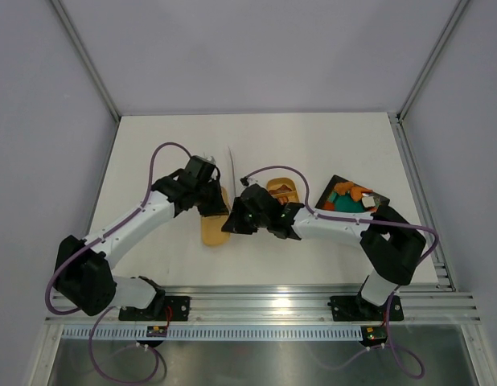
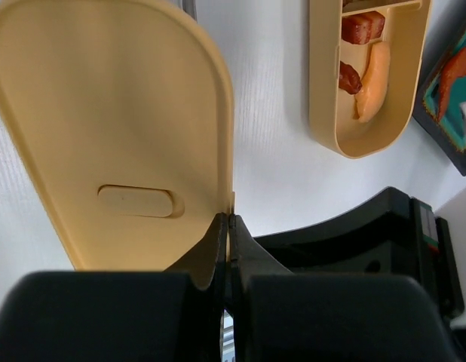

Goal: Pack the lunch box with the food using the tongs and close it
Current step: Pick up the box lid from the center of the board, then close the box lid on the packing box.

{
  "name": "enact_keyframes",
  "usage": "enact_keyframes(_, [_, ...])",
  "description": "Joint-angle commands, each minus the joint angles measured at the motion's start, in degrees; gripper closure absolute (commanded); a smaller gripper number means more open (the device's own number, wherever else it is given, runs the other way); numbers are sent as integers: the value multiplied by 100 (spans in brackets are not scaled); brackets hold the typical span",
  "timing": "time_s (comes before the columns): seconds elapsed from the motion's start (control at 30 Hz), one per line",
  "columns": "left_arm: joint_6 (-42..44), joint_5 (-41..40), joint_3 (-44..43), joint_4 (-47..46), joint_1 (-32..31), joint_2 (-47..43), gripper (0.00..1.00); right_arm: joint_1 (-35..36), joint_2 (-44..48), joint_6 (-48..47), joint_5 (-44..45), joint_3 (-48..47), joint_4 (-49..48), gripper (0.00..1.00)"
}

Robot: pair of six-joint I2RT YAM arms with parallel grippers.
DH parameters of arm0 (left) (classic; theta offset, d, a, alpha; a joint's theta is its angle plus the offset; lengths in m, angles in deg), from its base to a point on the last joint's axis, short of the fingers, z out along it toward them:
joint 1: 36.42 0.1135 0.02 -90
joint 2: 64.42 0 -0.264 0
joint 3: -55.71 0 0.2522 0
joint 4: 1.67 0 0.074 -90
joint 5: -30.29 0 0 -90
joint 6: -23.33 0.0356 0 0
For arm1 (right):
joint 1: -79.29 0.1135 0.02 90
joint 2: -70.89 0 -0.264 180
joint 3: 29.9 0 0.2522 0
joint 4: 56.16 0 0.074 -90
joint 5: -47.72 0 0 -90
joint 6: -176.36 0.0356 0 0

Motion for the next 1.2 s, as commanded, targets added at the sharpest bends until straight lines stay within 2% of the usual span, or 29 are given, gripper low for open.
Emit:
enact_keyframes(0.0, [-76, -15, -191, -128, -25, -263, 100, 46, 419, 344, 411, 294, -560, 85])
enact_keyframes(0.03, [-68, -24, -191, -137, -25, -272, 99, 55, 490, 370, 577, 338, -508, 94])
enact_keyframes(0.07, [-68, -59, -234, -120, -34, -272, 95, 46, 569, 397, 657, 417, -464, 97])
enact_keyframes(0.17, [20, -199, -383, -49, -25, -325, 58, 20, 798, 83, 869, 322, -87, 100])
enact_keyframes(0.2, [46, -252, -436, -23, -25, -351, 52, 3, 859, -33, 921, 278, 175, 100])
enact_keyframes(0.23, [73, -296, -489, 21, -25, -395, 38, -41, 895, -251, 913, 242, 421, 100])
enact_keyframes(0.33, [222, -358, -840, 126, -25, -509, 21, -339, 1070, -516, 624, 216, 773, 100])
enact_keyframes(0.47, [372, -586, -1534, 504, -25, -755, 19, -919, 1448, -1236, 282, 137, 1433, 100])
enact_keyframes(0.6, [582, -1025, -2194, 847, -25, -1062, 19, -2261, 1948, -1887, -447, 14, 2285, 100])
enact_keyframes(0.73, [758, -1289, -2423, 962, -34, -1230, 19, -3150, 1739, -2660, -1450, -372, 3277, 100])
enact_keyframes(0.9, [724, -1079, -2151, 830, -25, -1292, 19, -3539, 1485, -2890, -2249, -321, 3263, 100])
enact_keyframes(1.17, [723, -1000, -1948, 803, -25, -1424, 19, -3996, 879, -3523, -2919, -496, 3385, 100])
